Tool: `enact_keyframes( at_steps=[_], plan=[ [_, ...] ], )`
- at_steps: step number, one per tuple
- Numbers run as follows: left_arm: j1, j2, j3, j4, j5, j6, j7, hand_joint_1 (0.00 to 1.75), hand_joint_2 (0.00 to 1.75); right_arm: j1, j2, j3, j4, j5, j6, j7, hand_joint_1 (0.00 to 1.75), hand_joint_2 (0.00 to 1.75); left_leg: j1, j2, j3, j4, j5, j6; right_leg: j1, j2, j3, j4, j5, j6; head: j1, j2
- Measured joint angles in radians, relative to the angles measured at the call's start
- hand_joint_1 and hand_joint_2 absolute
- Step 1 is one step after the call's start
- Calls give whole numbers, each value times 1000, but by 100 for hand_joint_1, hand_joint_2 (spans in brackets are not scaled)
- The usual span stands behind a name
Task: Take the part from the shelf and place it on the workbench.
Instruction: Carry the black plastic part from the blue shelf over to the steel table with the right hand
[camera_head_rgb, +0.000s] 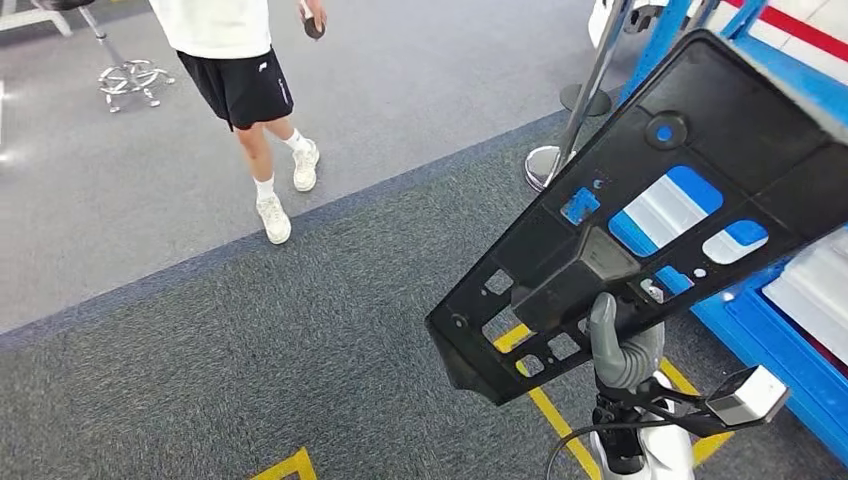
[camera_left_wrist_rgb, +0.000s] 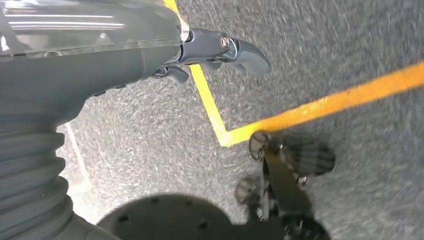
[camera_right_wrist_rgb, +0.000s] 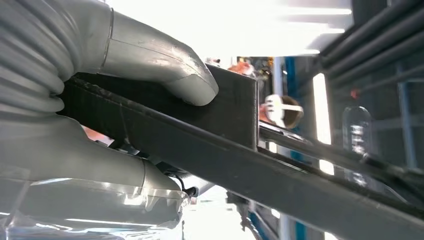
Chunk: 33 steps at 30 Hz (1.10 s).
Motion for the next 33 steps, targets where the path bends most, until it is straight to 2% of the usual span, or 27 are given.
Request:
enact_keyframes(
  at_steps=[1,2,3,4,5,6,8,9,11,12,13,15,16,17,18,19,20,22,23,24,26,27,28,30,31,32,33],
  plan=[
    [-1,1,-1,0,-1,0,4,0,175,5,0,-1,3,-1,1,0,175,175,-1,-13,-1,1,0,2,0,9,-30,59,-24,0,0,0],
    [-1,1,-3,0,-1,0,9,0,175,9,1,-2,6,-1,1,1,175,175,-1,-28,-2,2,0,2,0,13,-50,96,-32,0,0,0],
    [0,1,-5,0,-2,0,14,0,175,11,1,-3,8,-2,2,1,175,175,-1,-43,-2,5,-1,1,-1,14,-52,95,-17,1,0,0],
    [1,2,-7,0,-2,2,20,0,175,12,1,-4,10,-3,2,1,175,175,-1,-58,-2,9,-2,-1,-3,17,-39,61,13,1,0,0],
    [2,1,-8,0,-2,3,27,0,175,12,2,-5,11,-3,3,1,175,175,1,-73,-4,15,-5,-4,-6,32,-13,0,53,1,1,0],
    [2,1,-9,0,-1,5,35,0,175,12,2,-7,12,-3,4,2,175,175,1,-87,-7,23,-8,-8,-9,61,13,-60,81,1,1,0],
    [-1,0,-10,0,2,8,47,0,175,18,3,-11,11,2,10,4,175,175,2,-113,-21,39,-13,-19,-14,110,40,-131,103,0,0,0],
    [-1,-2,-11,0,4,9,49,0,175,24,3,-12,9,7,13,5,175,175,4,-126,-27,41,-12,-25,-13,118,40,-136,98,-3,0,0],
    [3,-8,-11,0,10,10,41,0,175,37,5,-13,1,19,19,8,175,175,9,-144,-35,41,-9,-37,-12,92,44,-143,101,-13,0,0],
    [5,-13,-11,0,14,8,33,0,175,43,6,-13,-5,24,21,11,175,175,8,-127,-40,49,-13,-42,-12,78,49,-148,102,-20,-2,0],
    [6,-18,-11,0,17,7,25,0,175,49,7,-13,-11,27,24,15,175,175,6,-97,-53,76,-28,-46,-13,61,54,-153,103,-26,-4,0],
    [2,-29,-11,0,22,0,7,0,175,61,9,-13,-19,30,29,24,175,175,5,-26,-108,186,-80,-53,-8,27,62,-158,100,-36,-9,0],
    [0,-34,-10,0,22,-6,-3,0,175,66,9,-13,-21,31,31,30,175,175,8,-10,-142,252,-105,-56,-5,10,63,-158,98,-38,-10,0],
    [-1,-38,-10,0,20,-15,-11,0,175,69,9,-13,-21,31,33,37,175,175,10,-2,-167,299,-116,-58,-3,-7,65,-158,96,-39,-10,0],
    [-1,-41,-10,0,17,-24,-18,0,175,70,9,-13,-22,31,33,46,175,175,11,2,-175,312,-110,-59,-1,-21,66,-157,93,-39,-10,0],
    [-1,-43,-10,0,14,-31,-22,0,175,70,9,-13,-23,29,31,56,175,175,11,6,-161,285,-86,-58,-1,-35,70,-157,91,-38,-10,0],
    [-1,-44,-10,0,10,-36,-25,0,175,70,9,-13,-24,25,29,65,175,175,10,17,-128,224,-52,-55,-1,-46,74,-157,87,-36,-10,0],
    [-5,-45,-11,0,3,-44,-25,0,175,71,9,-13,-27,15,19,76,175,175,0,62,-60,94,-8,-42,2,-68,83,-158,80,-29,-10,0],
    [-7,-44,-12,0,0,-47,-23,0,175,73,9,-13,-29,9,15,76,175,175,-6,78,-42,58,-2,-34,4,-79,86,-158,77,-24,-10,0],
    [-9,-43,-13,0,-2,-51,-20,0,175,77,9,-13,-31,3,10,74,175,175,-12,85,-37,44,-5,-28,6,-89,88,-159,75,-20,-9,0],
    [-7,-38,-14,0,-2,-56,-17,0,175,84,8,-13,-33,-6,5,69,175,175,-12,63,-37,37,-3,-16,7,-104,93,-163,71,-11,-8,0],
    [-5,-35,-14,0,0,-59,-17,0,175,85,8,-13,-33,-10,5,67,175,175,-9,52,-33,30,0,-11,6,-93,94,-158,65,-6,-8,0],
    [-4,-33,-14,0,3,-62,-17,0,175,86,7,-13,-33,-13,6,63,175,175,-6,42,-29,22,3,-4,5,-71,87,-138,49,-3,-7,0],
    [-5,-26,-14,0,13,-65,-18,0,175,86,5,-13,-29,-20,13,54,175,175,-4,19,-25,14,7,5,4,-14,38,-33,-8,-1,-6,0],
    [-7,-22,-13,0,19,-65,-19,0,175,86,4,-13,-26,-23,17,49,175,175,-4,7,-25,14,8,8,4,2,2,35,-37,-2,-6,0],
    [-9,-18,-12,0,25,-64,-20,0,175,86,3,-13,-21,-25,20,45,175,175,-5,-7,-25,15,7,8,4,9,-30,90,-52,-2,-6,0],
    [-9,-14,-10,1,32,-64,-19,0,175,86,2,-13,-16,-27,22,41,175,175,-5,-22,-25,17,7,8,4,11,-49,116,-48,-1,-6,0]
  ],
)
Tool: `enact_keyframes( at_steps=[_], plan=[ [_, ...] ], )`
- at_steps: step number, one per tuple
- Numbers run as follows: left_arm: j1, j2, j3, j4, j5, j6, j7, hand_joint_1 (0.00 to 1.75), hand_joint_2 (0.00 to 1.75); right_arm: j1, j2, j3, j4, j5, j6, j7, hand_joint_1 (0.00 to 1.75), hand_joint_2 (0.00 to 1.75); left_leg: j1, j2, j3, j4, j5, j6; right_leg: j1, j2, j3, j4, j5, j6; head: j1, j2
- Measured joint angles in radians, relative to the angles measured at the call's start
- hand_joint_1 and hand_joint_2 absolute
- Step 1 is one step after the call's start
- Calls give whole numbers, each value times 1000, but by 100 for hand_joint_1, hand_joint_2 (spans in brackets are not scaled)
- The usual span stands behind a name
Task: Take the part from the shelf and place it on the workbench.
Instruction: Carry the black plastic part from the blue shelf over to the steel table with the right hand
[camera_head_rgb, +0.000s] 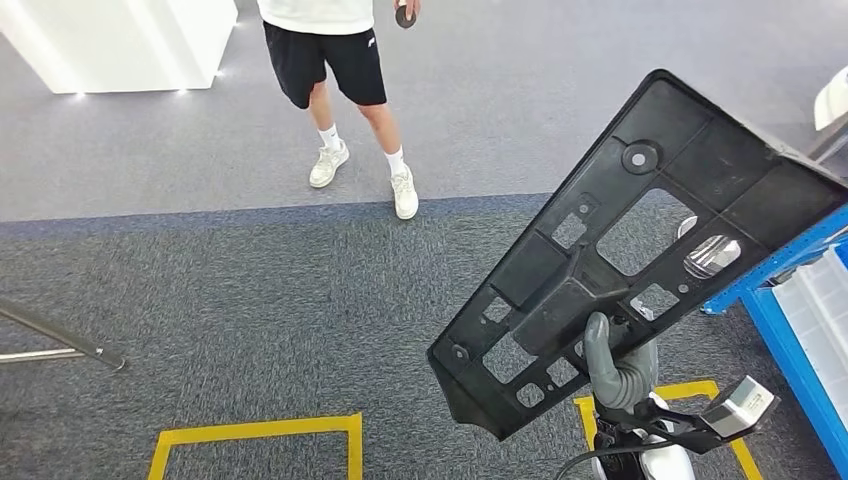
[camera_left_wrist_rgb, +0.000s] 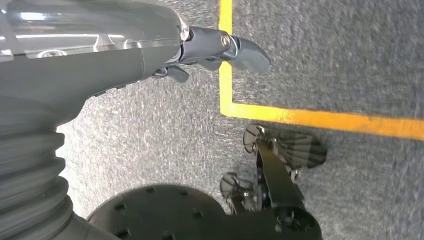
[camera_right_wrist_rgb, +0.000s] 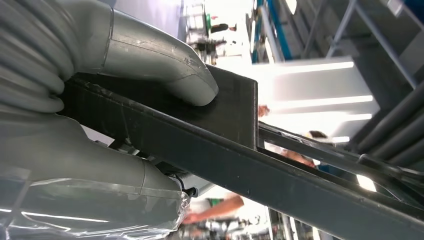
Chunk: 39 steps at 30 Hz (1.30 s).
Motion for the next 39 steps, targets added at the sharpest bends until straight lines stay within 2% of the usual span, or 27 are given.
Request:
enact_keyframes(
  at_steps=[1,2,4,6,8,9,11,12,13,14,15,16,17,19,20,22,24,26,28,29,30,31,32,33,35,37,39],
  plan=[
    [1,3,3,0,7,0,1,0,175,0,0,0,4,-1,3,-4,175,175,0,-15,0,3,-1,-1,-1,2,1,-16,26,0,0,0],
    [3,5,7,0,13,-1,4,0,175,-1,-1,0,6,-2,6,-6,175,175,1,-32,1,7,-2,-4,-3,8,18,-66,67,-1,0,0],
    [4,7,19,0,19,-2,12,0,175,-4,-1,2,10,-4,11,-8,175,175,2,-61,-3,19,-8,-12,-8,47,67,-194,135,-1,0,0],
    [6,9,31,0,20,-1,18,0,175,-6,-1,8,16,-7,9,-11,175,175,3,-84,-13,27,-9,-23,-10,77,88,-252,152,-4,0,0],
    [11,10,40,1,20,3,23,0,175,-9,-1,16,22,-8,0,-18,175,175,7,-105,-19,25,-5,-36,-7,62,91,-257,153,-13,0,0],
    [15,11,43,1,20,6,25,0,175,-10,0,19,23,-8,-4,-21,175,175,6,-95,-22,28,-8,-41,-7,51,94,-261,154,-20,0,0],
    [17,13,47,2,17,10,32,0,175,-8,2,23,23,-8,-8,-24,175,175,6,-42,-48,85,-40,-51,-7,24,102,-271,157,-33,-3,0],
    [17,13,47,3,14,10,35,0,175,-4,3,23,22,-7,-8,-25,175,175,6,-8,-73,140,-68,-55,-4,10,104,-272,156,-37,-4,0],
    [15,13,47,3,12,10,37,0,175,1,3,23,22,-6,-8,-25,175,175,8,12,-107,209,-99,-58,-2,-5,106,-273,154,-41,-5,0],
    [15,13,47,3,11,10,38,0,175,6,3,23,22,-6,-8,-25,175,175,11,22,-137,268,-121,-61,1,-20,107,-272,152,-42,-5,0],
    [16,13,47,3,10,10,39,0,175,10,3,22,22,-5,-7,-25,175,175,13,26,-153,299,-126,-63,2,-33,108,-272,150,-43,-5,0],
    [18,14,47,3,10,12,40,0,175,13,3,22,22,-4,-7,-25,175,175,14,29,-150,296,-114,-63,3,-46,110,-272,147,-43,-5,0],
    [19,15,47,3,9,15,40,0,175,15,3,21,21,-1,-6,-26,175,175,14,34,-126,251,-86,-61,3,-58,113,-272,145,-41,-5,0],
    [18,21,47,4,8,27,43,0,175,19,3,18,14,6,-4,-30,175,175,7,69,-52,114,-30,-50,5,-80,121,-273,138,-37,-5,0],
    [16,25,47,4,8,36,46,0,175,22,3,16,9,10,-2,-35,175,175,1,88,-25,62,-16,-42,7,-90,125,-273,134,-33,-4,0],
    [13,37,47,6,12,60,50,0,175,28,4,10,-3,19,2,-41,175,175,-10,102,-9,26,-18,-29,10,-110,130,-275,130,-24,-4,0],
    [15,53,47,10,18,83,46,0,175,30,7,7,-16,29,8,-41,175,175,-8,78,-6,15,-13,-20,8,-119,137,-277,125,-13,-4,0],
    [14,69,48,13,20,96,36,0,175,32,10,3,-35,39,11,-35,175,175,-2,57,5,-1,-7,-9,5,-71,128,-242,100,-6,-3,0],
    [6,82,51,14,21,101,23,0,175,35,12,-1,-54,46,12,-25,175,175,1,33,10,-8,-3,-2,3,-11,72,-128,42,-5,-2,0],
    [3,88,54,15,21,102,18,0,175,37,13,-3,-59,48,13,-21,175,175,0,20,10,-8,-3,1,3,0,35,-62,16,-5,-2,0],
    [1,92,58,15,21,102,13,0,175,40,14,-4,-62,50,13,-18,175,175,0,5,10,-7,-3,1,3,3,5,-14,5,-4,-2,0],
    [1,95,63,16,21,102,8,0,175,42,15,-5,-63,50,14,-18,175,175,0,-10,10,-5,-4,0,2,4,-9,-1,16,-4,-2,0],
    [3,97,68,16,21,101,2,0,175,43,16,-6,-66,51,14,-18,175,175,1,-25,11,-2,-5,-2,1,6,-4,-26,46,-3,-2,0],
    [4,99,73,16,21,100,-4,0,175,43,17,-7,-69,51,15,-18,175,175,2,-40,11,3,-8,-5,-1,13,15,-81,88,-3,-2,0],
    [4,101,84,16,21,97,-15,0,175,42,20,-8,-76,51,15,-17,175,175,3,-68,5,18,-15,-14,-7,55,60,-199,150,-4,-2,0],
    [1,102,93,16,21,93,-25,0,175,42,24,-9,-80,52,15,-16,175,175,4,-90,-7,28,-18,-25,-9,83,76,-248,161,-6,-2,0],
    [5,105,103,16,21,90,-35,0,175,42,29,-10,-84,53,16,-14,175,175,9,-109,-14,28,-17,-38,-5,67,79,-255,161,-16,-2,0]
  ],
)
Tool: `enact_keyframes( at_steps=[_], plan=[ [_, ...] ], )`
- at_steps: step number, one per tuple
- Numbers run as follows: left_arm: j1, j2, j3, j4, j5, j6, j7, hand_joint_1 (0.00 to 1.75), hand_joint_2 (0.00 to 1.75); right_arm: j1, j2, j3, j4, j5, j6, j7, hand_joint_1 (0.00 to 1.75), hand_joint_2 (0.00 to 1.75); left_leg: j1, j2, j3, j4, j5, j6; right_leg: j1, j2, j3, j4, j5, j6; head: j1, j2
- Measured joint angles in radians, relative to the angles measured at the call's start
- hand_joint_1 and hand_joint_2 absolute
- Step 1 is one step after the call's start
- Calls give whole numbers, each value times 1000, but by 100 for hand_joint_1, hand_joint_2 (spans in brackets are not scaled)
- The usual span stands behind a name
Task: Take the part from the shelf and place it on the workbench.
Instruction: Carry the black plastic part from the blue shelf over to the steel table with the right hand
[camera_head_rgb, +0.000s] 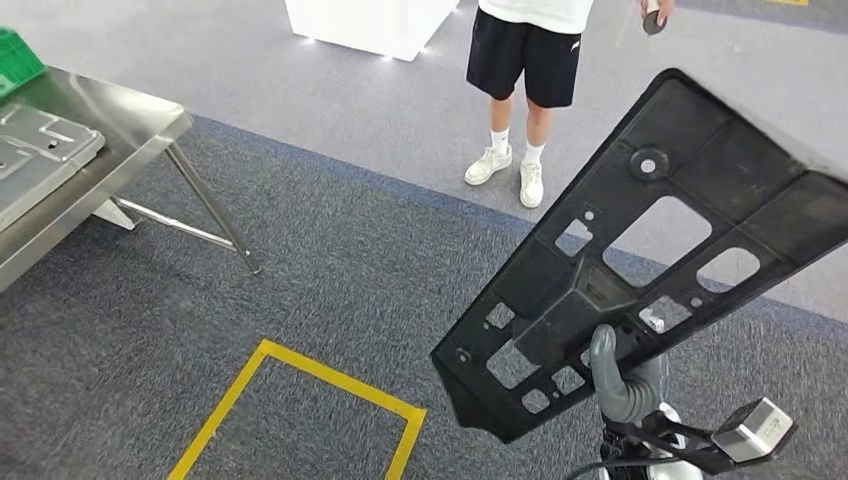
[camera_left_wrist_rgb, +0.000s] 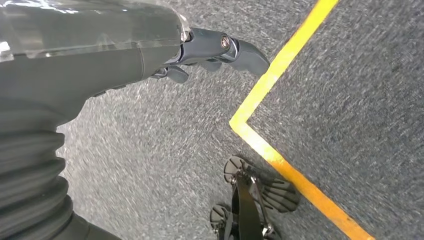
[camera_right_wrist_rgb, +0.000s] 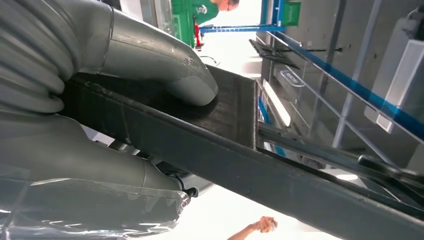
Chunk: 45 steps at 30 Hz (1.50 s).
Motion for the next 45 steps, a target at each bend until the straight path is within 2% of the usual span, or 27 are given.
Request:
enact_keyframes(
  at_steps=[2,4,5,7,9,11,13,15,17,19,20,21,22,23,24,26,28,30,31,33,35,37,38,40,42,44,45],
  plan=[
    [5,3,8,0,0,-2,-7,0,175,-2,7,0,-5,1,3,4,175,175,0,34,-10,24,-17,-10,0,-23,9,-10,3,-13,-2,0],
    [3,4,14,0,0,-4,-12,0,175,-3,13,-1,-10,3,5,8,175,175,-1,100,-56,125,-71,-18,3,-51,17,-17,2,-22,-4,0],
    [0,4,17,0,0,-5,-13,0,175,-3,14,-1,-11,4,6,9,175,175,1,120,-91,192,-100,-21,5,-67,18,-18,1,-24,-5,0],
    [1,3,21,0,0,-6,-16,0,175,-3,17,-1,-11,7,6,10,175,175,5,135,-133,268,-117,-25,8,-97,19,-18,-4,-26,-5,0],
    [4,2,24,0,0,-6,-17,0,175,-4,20,-1,-11,10,7,10,175,175,6,146,-99,201,-69,-24,10,-125,25,-18,-9,-24,-5,0],
    [4,3,26,0,0,-7,-19,0,175,-5,23,-1,-11,11,8,10,175,175,-1,189,-25,64,-18,-14,12,-149,34,-17,-17,-18,-5,0],
    [2,3,28,0,0,-8,-21,0,175,-7,24,-1,-11,11,9,10,175,175,-12,215,9,-2,-5,-1,14,-169,41,-18,-24,-7,-4,0],
    [4,4,28,1,0,-8,-21,0,175,-9,26,-1,-11,12,10,10,175,175,-15,193,10,-8,-5,10,14,-187,49,-22,-29,3,-4,0],
    [6,5,29,1,0,-8,-22,0,175,-12,27,-1,-11,12,10,10,175,175,-10,170,20,-21,0,21,10,-157,49,0,-48,13,-4,0],
    [3,4,29,1,0,-9,-23,0,175,-13,27,-1,-11,12,10,10,175,175,-7,147,27,-29,4,30,7,-95,7,95,-99,17,-2,0],
    [1,4,30,1,0,-11,-23,0,175,-11,27,-1,-10,13,11,10,175,175,-6,134,27,-29,4,34,7,-77,-29,161,-129,17,-2,0],
    [0,3,30,0,0,-13,-24,0,175,-10,27,-1,-9,13,10,11,175,175,-7,121,27,-28,4,35,8,-69,-63,218,-148,17,-1,0],
    [1,2,31,0,0,-16,-25,0,175,-9,27,-1,-9,14,10,12,175,175,-7,105,28,-26,3,35,7,-66,-86,248,-147,17,-1,0],
    [3,1,31,0,0,-18,-26,0,175,-8,26,-1,-8,15,8,12,175,175,-7,90,29,-24,1,35,7,-64,-91,241,-125,16,-1,0],
    [4,-1,31,0,0,-19,-27,0,175,-8,26,-1,-8,16,5,11,175,175,-7,74,30,-20,-1,33,6,-59,-78,198,-86,14,-1,0],
    [4,-5,31,0,0,-21,-30,0,175,-8,26,-1,-8,18,-2,10,175,175,-7,46,30,-11,-8,27,3,-17,-32,71,-11,12,-1,0],
    [2,-8,31,0,0,-23,-34,0,175,-5,26,-1,-8,19,-7,9,175,175,-5,22,23,-6,-11,17,0,23,-6,1,11,11,-1,0],
    [5,-8,31,1,0,-23,-35,0,175,-2,26,-1,-9,20,-8,8,175,175,-1,-2,16,-7,-9,5,1,16,-2,-9,8,6,-1,0],
    [8,-9,31,1,0,-23,-35,0,175,-3,26,0,-9,20,-7,9,175,175,1,4,14,-5,-11,-1,1,3,2,-13,8,0,-1,0],
    [9,-9,31,1,0,-24,-35,0,175,-5,26,1,-9,20,-7,9,175,175,-2,58,-8,40,-37,-11,0,-25,11,-23,9,-12,-3,0],
    [4,-10,31,1,0,-24,-34,0,175,-6,26,1,-7,20,-6,9,175,175,-1,118,-68,161,-95,-17,3,-57,16,-26,6,-19,-5,0],
    [3,-12,31,1,0,-25,-34,0,175,-6,26,1,-3,19,-4,9,175,175,3,134,-127,269,-129,-22,6,-88,17,-26,2,-21,-5,0],
    [5,-13,31,1,0,-25,-33,0,175,-7,26,1,-1,19,-4,9,175,175,4,137,-132,276,-120,-23,6,-102,19,-26,0,-20,-5,0],
    [9,-14,31,1,0,-25,-30,0,175,-9,26,1,1,19,-4,9,175,175,6,152,-82,178,-57,-22,6,-128,27,-26,-6,-17,-6,0],
    [7,-14,31,1,0,-25,-27,0,175,-15,26,1,2,19,-3,9,175,175,-2,197,-12,44,-10,-12,10,-150,36,-26,-14,-9,-5,0],
    [4,-14,31,1,0,-25,-25,0,175,-21,26,1,3,18,-3,10,175,175,-11,216,11,-6,-6,1,14,-170,42,-27,-19,1,-4,0],
    [5,-14,31,1,0,-25,-24,0,175,-22,26,1,4,18,-3,10,175,175,-12,204,9,-7,-5,6,15,-179,45,-29,-20,5,-4,0]
  ],
)
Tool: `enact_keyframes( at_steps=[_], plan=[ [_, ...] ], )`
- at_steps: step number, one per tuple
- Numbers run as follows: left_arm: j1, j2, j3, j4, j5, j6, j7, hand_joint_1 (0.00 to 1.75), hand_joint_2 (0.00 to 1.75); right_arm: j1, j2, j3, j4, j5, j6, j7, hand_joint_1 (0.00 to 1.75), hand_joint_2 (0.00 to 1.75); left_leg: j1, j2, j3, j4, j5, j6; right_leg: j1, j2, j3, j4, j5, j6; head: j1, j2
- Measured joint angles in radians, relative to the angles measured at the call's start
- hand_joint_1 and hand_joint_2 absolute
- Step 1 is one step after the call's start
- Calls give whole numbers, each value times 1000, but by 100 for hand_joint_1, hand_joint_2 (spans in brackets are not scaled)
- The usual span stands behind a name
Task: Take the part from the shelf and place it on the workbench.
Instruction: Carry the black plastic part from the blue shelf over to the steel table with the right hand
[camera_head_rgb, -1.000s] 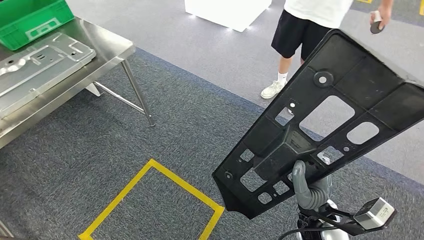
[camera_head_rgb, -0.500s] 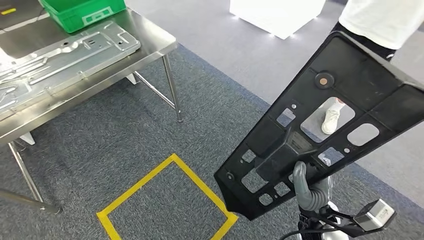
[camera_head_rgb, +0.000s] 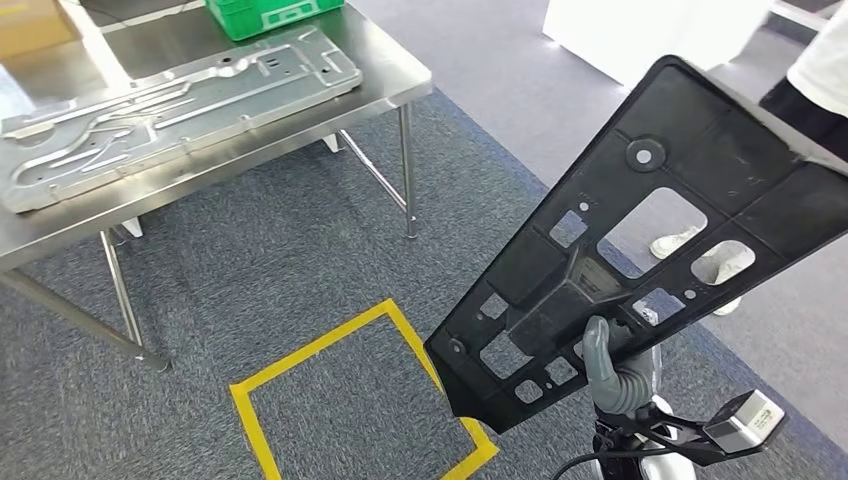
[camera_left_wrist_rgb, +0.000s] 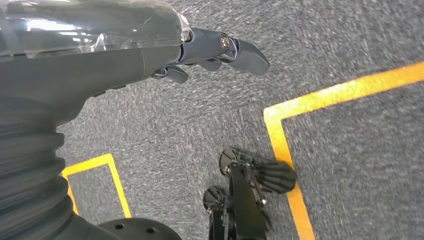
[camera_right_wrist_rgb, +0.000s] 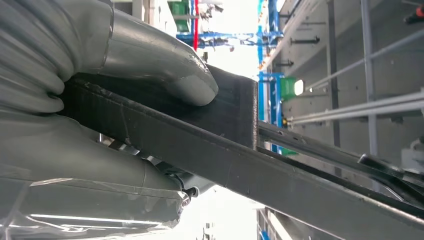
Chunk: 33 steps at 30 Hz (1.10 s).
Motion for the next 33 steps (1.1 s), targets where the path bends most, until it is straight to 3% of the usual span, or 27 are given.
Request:
enact_keyframes(
  at_steps=[1,3,5,7,8,9,10,12,14,16,17,19,21,23,24,26,28,29,31,32,33],
  plan=[
    [2,0,0,0,0,1,1,0,175,-1,0,0,1,0,0,1,175,175,3,-12,2,-4,1,5,-1,-2,4,0,-3,6,0,0],
    [3,0,0,0,0,2,2,0,175,-3,0,0,1,-1,0,3,175,175,9,-35,9,-13,6,17,-5,39,-3,32,-29,16,1,0],
    [-1,0,0,0,0,2,2,0,175,-2,0,0,2,-3,1,4,175,175,11,-58,14,-17,10,27,-7,96,-55,142,-87,19,2,0],
    [-3,0,0,0,0,2,2,0,175,2,0,0,5,-4,0,4,175,175,8,-86,13,-16,9,30,-7,113,-123,262,-128,19,3,0],
    [-2,0,0,0,0,2,2,0,175,3,-1,0,6,-4,0,5,175,175,7,-100,14,-15,9,30,-7,114,-140,281,-121,18,3,0],
    [-1,0,0,0,0,2,2,0,175,3,-1,0,7,-4,0,5,175,175,6,-115,14,-13,8,30,-7,116,-139,262,-94,16,3,0],
    [0,0,0,0,0,2,2,0,175,3,-1,0,8,-4,0,5,175,175,6,-130,16,-12,7,29,-7,122,-121,210,-54,12,3,0],
    [-1,-1,0,0,0,4,2,0,175,3,-1,0,8,-4,0,5,175,175,6,-157,16,-8,5,24,-7,159,-68,76,14,5,3,0],
    [0,-3,-1,0,0,5,2,0,175,2,-1,0,8,-4,0,5,175,175,7,-179,12,-6,4,15,-6,182,-42,11,33,1,3,0],
    [3,-3,-2,0,0,6,3,0,175,3,-1,0,7,-4,0,5,175,175,9,-197,8,-10,6,2,-5,166,-38,4,33,-5,3,0],
    [5,-3,-2,0,0,6,4,0,175,2,-1,0,7,-4,1,5,175,175,9,-192,7,-8,3,-4,-6,155,-34,-2,35,-10,3,0],
    [5,-2,-3,1,0,6,6,0,175,2,0,0,4,0,4,3,175,175,7,-144,-14,39,-29,-14,-11,130,-24,-14,37,-21,-1,0],
    [1,-2,-4,1,0,7,7,0,175,2,0,2,2,9,9,-1,175,175,11,-87,-73,162,-91,-22,-10,104,-20,-16,34,-28,-4,0],
    [0,-2,-6,1,0,7,8,0,175,2,0,8,1,20,14,-6,175,175,18,-70,-124,261,-122,-30,-9,77,-17,-16,30,-29,-4,0],
    [1,-2,-6,1,0,7,8,0,175,1,0,13,0,25,16,-11,175,175,21,-66,-125,259,-109,-34,-9,64,-15,-15,27,-27,-4,0],
    [1,-1,-7,1,0,6,9,0,175,-4,-1,29,-7,35,17,-27,175,175,23,-43,-65,145,-44,-34,-9,40,-7,-15,20,-21,-5,0],
    [-2,0,-7,1,0,5,9,0,175,-14,-3,48,-23,43,17,-37,175,175,17,2,-1,23,0,-25,-4,19,3,-13,11,-12,-4,0],
    [-4,0,-7,1,0,5,10,0,175,-19,-3,57,-30,45,17,-39,175,175,14,16,13,-5,7,-19,-1,9,6,-13,8,-6,-3,0],
    [-4,0,-7,1,0,5,10,0,175,-26,-5,70,-40,47,17,-39,175,175,10,1,11,-12,5,-7,1,-12,12,-15,4,4,-2,0],
    [-2,0,-7,1,0,5,11,0,175,-28,-5,75,-44,49,17,-40,175,175,11,-12,13,-15,7,-1,-2,-11,15,-13,0,11,-3,0],
    [-1,0,-8,1,0,4,12,0,175,-31,-7,80,-49,51,18,-43,175,175,13,-24,15,-19,9,5,-4,6,13,-1,-11,16,-2,0]
  ],
)
